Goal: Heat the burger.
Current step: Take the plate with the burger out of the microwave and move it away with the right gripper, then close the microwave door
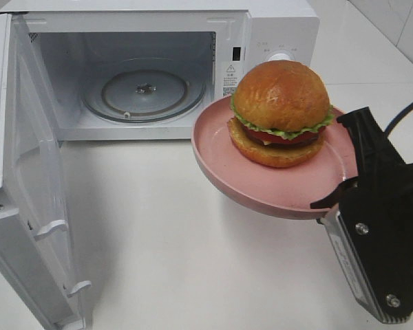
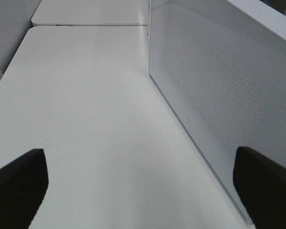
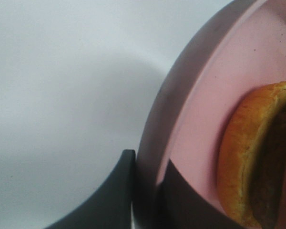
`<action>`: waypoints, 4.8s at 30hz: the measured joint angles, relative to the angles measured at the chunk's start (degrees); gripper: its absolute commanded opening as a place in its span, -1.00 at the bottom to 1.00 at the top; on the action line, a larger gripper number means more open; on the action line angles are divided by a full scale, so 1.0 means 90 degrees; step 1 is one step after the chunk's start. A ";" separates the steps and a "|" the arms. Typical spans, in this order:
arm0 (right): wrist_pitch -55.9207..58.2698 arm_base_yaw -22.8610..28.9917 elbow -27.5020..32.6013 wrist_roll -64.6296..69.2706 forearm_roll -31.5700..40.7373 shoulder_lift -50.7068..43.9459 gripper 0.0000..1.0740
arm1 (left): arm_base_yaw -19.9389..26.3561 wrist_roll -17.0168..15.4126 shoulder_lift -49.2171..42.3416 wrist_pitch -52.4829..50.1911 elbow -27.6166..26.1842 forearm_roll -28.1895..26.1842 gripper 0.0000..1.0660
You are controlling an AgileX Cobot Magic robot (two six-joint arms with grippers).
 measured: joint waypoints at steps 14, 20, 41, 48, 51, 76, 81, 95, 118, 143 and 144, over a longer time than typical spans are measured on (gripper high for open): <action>0.1884 0.0000 0.0178 0.2476 -0.1241 -0.1031 -1.00 | 0.0000 0.0000 0.0000 0.0000 0.0000 0.0000 0.94; 0.2426 0.0000 0.0178 0.4119 -0.2273 -0.1031 -1.00 | 0.0000 0.0000 0.0000 0.0000 0.0000 0.0000 0.94; 0.3934 0.0000 0.0166 0.7639 -0.3221 -0.0643 -1.00 | 0.0000 0.0000 0.0000 0.0000 0.0000 0.0000 0.94; 0.4463 0.0000 -0.0286 0.8976 -0.3540 0.0108 -1.00 | 0.0000 0.0000 0.0000 0.0000 0.0000 0.0000 0.94; 0.4711 0.0000 -0.0458 0.9498 -0.3629 0.0528 -1.00 | 0.0000 0.0000 0.0000 0.0000 0.0000 0.0000 0.94; 0.5558 0.0000 -0.1362 1.2796 -0.3928 0.3279 -1.00 | 0.0000 0.0000 0.0000 0.0000 0.0000 0.0000 0.94; 0.5297 -0.0019 -0.1362 1.3172 -0.3941 0.3673 -1.00 | 0.0000 0.0000 0.0000 0.0000 0.0000 0.0000 0.94; 0.4259 -0.0293 -0.1375 1.3942 -0.4087 0.4711 -0.95 | 0.0000 0.0000 0.0000 0.0000 0.0000 0.0000 0.94; 0.3826 -0.0484 -0.1381 1.4750 -0.4323 0.5507 -0.01 | 0.0000 0.0000 0.0000 0.0000 0.0000 0.0000 0.94; 0.3177 -0.0484 -0.1381 1.0893 -0.1471 0.1019 0.49 | 0.0000 0.0000 0.0000 0.0000 0.0000 0.0000 0.94; 0.3189 -0.0484 -0.1381 1.0542 -0.1082 0.0560 0.47 | 0.0000 0.0000 0.0000 0.0000 0.0000 0.0000 0.94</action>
